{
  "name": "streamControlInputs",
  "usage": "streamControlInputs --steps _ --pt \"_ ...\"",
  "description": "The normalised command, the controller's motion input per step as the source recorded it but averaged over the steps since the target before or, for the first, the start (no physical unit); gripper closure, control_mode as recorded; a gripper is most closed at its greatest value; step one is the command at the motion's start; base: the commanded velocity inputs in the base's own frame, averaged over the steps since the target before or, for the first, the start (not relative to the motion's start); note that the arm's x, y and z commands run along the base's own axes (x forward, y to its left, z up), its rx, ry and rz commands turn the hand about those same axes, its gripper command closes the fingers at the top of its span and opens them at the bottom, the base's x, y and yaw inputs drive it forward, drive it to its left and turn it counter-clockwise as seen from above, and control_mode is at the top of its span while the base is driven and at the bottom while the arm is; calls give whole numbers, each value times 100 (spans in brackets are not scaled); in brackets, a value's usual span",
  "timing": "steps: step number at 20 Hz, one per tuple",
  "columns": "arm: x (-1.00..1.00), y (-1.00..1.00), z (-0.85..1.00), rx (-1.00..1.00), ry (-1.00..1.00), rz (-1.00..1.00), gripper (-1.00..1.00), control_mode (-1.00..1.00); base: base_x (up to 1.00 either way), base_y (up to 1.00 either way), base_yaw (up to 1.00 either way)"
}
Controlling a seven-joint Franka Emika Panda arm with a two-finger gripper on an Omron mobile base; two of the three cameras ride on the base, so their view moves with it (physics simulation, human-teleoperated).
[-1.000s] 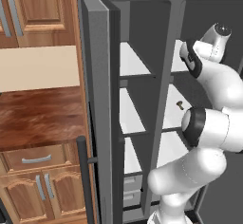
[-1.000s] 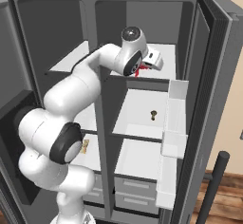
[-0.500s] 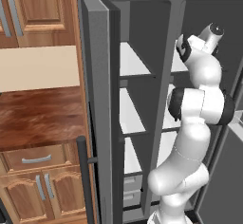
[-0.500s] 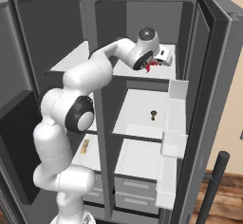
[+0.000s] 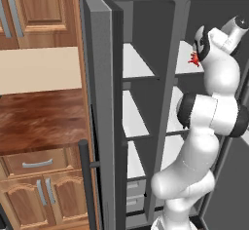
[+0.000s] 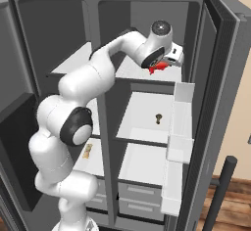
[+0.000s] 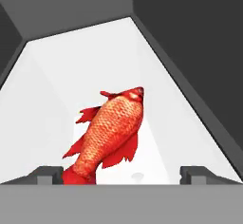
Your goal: Pick up the frozen fish from the freezer, place it on any shelf in the fridge, and close the fridge and freezer doors when done.
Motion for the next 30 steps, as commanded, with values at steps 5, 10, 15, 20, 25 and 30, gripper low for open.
streamControlInputs --steps 5,10,15,20,25,30 --pt "-100 27 0 0 -15 0 -100 -100 0 0 0" --pt "-100 58 -13 -1 -15 0 -100 -100 0 0 0" --pt "-100 66 -2 -2 10 3 -100 -100 0 0 0" --pt "-100 73 0 -11 35 7 -100 -100 0 0 0" --pt "-91 77 -4 -14 41 11 -100 -100 0 0 0" --pt "-38 30 -10 -14 12 9 -100 -100 0 0 0"
